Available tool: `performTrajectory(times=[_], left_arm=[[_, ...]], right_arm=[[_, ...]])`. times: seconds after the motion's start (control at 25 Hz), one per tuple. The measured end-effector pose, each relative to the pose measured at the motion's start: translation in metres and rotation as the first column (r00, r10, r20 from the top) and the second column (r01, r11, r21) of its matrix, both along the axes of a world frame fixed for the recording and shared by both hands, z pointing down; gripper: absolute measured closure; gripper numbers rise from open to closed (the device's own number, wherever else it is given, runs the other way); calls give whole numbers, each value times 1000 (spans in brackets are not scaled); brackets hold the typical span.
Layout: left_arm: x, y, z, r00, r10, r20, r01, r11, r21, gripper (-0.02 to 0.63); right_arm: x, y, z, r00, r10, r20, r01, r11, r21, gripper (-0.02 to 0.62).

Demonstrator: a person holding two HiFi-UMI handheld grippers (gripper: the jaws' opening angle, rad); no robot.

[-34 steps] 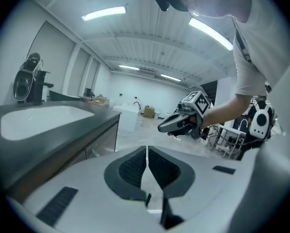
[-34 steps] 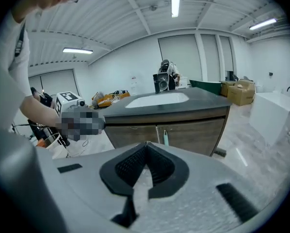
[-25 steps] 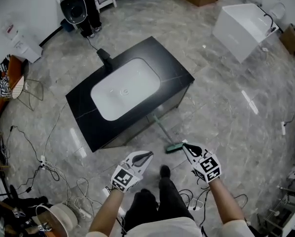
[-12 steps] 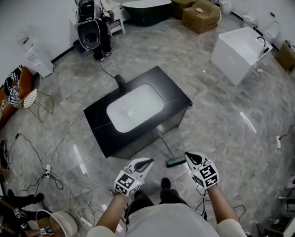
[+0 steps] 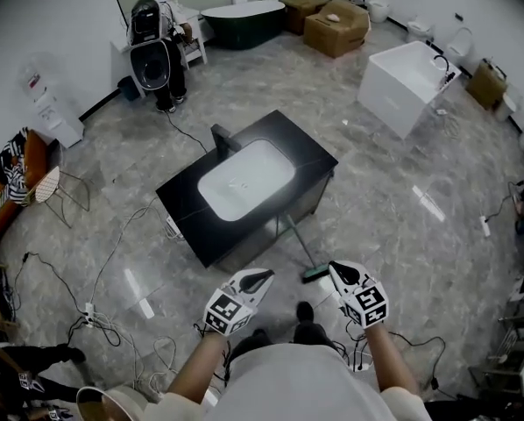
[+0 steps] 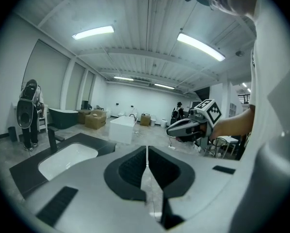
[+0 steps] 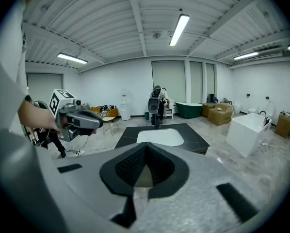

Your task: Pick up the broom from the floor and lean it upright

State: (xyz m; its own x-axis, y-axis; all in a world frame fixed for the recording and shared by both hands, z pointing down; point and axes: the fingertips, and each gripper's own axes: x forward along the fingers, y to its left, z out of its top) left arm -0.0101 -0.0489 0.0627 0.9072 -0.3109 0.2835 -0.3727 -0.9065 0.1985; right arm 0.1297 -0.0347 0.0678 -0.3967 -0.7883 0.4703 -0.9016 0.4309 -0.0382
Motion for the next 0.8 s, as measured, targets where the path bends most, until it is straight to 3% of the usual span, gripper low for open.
performTrajectory(times=[0.36, 0.8], left_arm=[[-37, 46, -1, 993, 119, -19, -119, 993, -6, 592], [-20, 121, -18, 985, 163, -50, -164, 986, -10, 592]], right_arm=[[-34, 85, -5, 987, 158, 7, -158, 987, 8, 595], [-23, 168, -25, 974, 226, 23, -227, 973, 33, 595]])
